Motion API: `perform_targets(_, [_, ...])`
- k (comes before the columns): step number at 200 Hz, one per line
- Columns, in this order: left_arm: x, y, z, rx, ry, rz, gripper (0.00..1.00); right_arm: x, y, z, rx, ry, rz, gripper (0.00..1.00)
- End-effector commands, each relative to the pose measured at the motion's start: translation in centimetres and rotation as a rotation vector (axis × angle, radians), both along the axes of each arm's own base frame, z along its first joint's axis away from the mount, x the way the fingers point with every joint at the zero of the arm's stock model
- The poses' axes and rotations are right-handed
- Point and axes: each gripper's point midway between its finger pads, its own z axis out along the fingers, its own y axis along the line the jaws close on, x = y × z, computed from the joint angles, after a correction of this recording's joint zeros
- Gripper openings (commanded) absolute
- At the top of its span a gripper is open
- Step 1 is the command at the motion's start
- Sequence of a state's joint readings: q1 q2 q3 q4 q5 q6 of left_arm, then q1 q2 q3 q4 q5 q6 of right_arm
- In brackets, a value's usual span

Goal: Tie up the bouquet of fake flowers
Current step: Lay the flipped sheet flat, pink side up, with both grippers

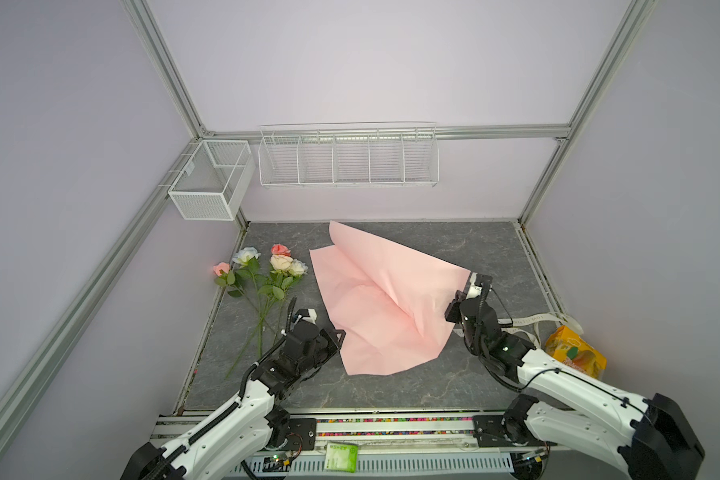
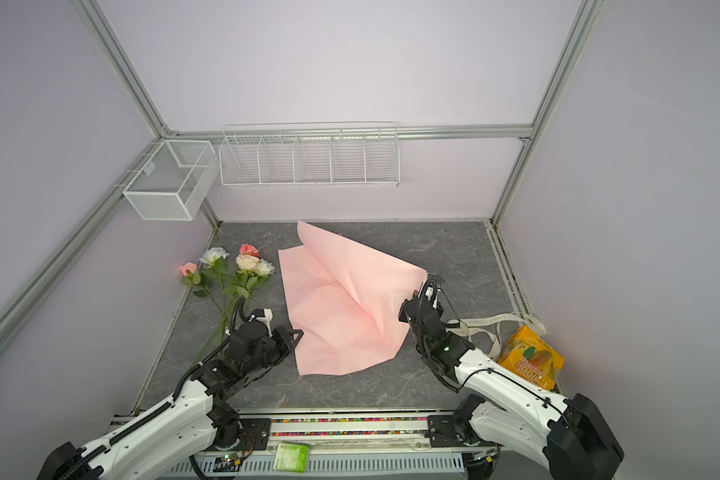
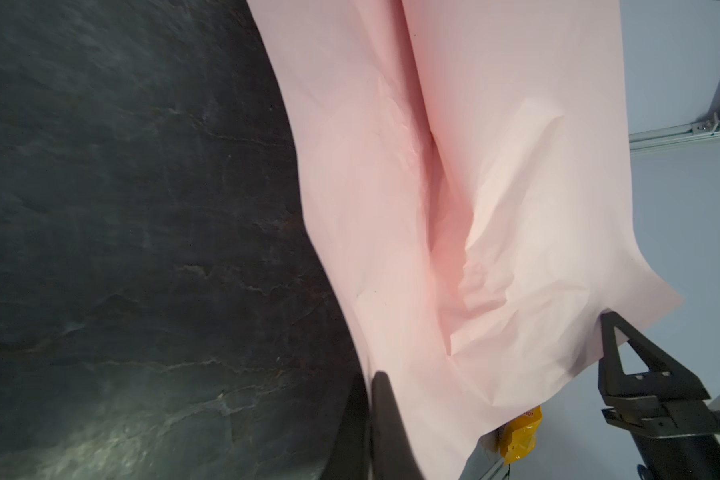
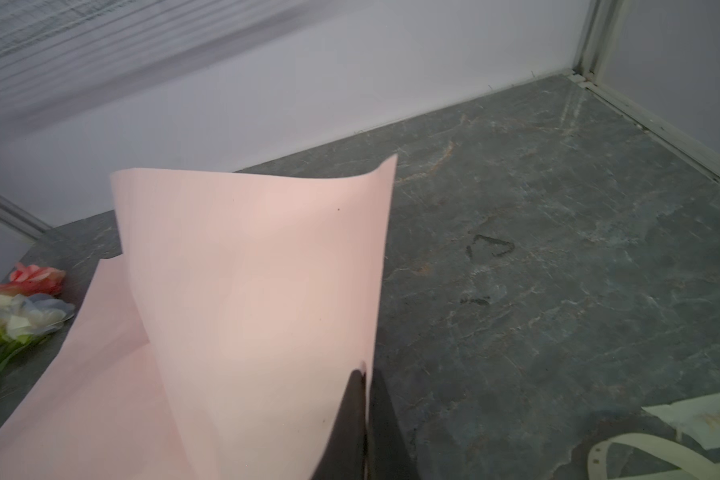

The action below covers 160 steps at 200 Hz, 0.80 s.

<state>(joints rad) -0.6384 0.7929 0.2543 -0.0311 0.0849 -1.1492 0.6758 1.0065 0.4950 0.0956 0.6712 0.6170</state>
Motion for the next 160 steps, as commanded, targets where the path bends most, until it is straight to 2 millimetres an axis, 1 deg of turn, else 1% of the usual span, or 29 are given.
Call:
perform_targets(1, [0.0, -0.2, -0.7, -0.016, 0.023, 0.027, 0.00, -0.7, -2.2, -2.8, 0.057, 0.079, -0.077, 0.06])
perform_targets(13, [-0.2, -0.5, -0.9, -0.012, 0.029, 0.020, 0.00, -0.7, -3.6, -3.7, 0.071, 0.100, -0.132, 0.06])
perform_targets(40, [-0.7, -0.7, -1.8, 0.005, 0.044, 0.028, 0.00, -0.9, -6.0, -5.3, 0.129, 0.139, -0.227, 0.06])
perform_targets(79, [-1.1, -0.9, -2.7, 0.018, 0.059, 0.031, 0.00, -0.8, -8.4, -7.4, 0.137, 0.219, -0.291, 0.06])
perform_targets(95, [-1.2, -1.0, -3.0, 0.028, 0.064, 0.030, 0.00, -0.4, -8.9, -8.0, 0.131, 0.245, -0.293, 0.06])
perform_targets(96, [-1.5, -0.7, -3.8, 0.042, 0.076, 0.031, 0.00, -0.3, -9.0, -8.0, 0.129, 0.248, -0.291, 0.06])
perform_targets(98, [-1.8, -0.5, -4.4, 0.051, 0.085, 0.030, 0.00, -0.3, -9.0, -8.2, 0.127, 0.254, -0.291, 0.06])
perform_targets(105, [-2.0, -0.3, -4.9, 0.062, 0.094, 0.033, 0.00, -0.1, -9.2, -8.5, 0.122, 0.270, -0.286, 0.06])
perform_targets(125, [-2.3, -0.4, -5.6, 0.067, 0.107, 0.036, 0.00, 0.6, -9.8, -9.5, 0.095, 0.319, -0.280, 0.06])
perform_targets(143, [-2.6, -0.8, -5.9, 0.067, 0.111, 0.027, 0.00, 1.2, -10.3, -10.3, 0.080, 0.364, -0.270, 0.06])
perform_targets(160, [-3.0, -1.3, -6.2, 0.083, 0.118, 0.003, 0.00, 2.1, -9.5, -10.7, 0.055, 0.410, -0.205, 0.06])
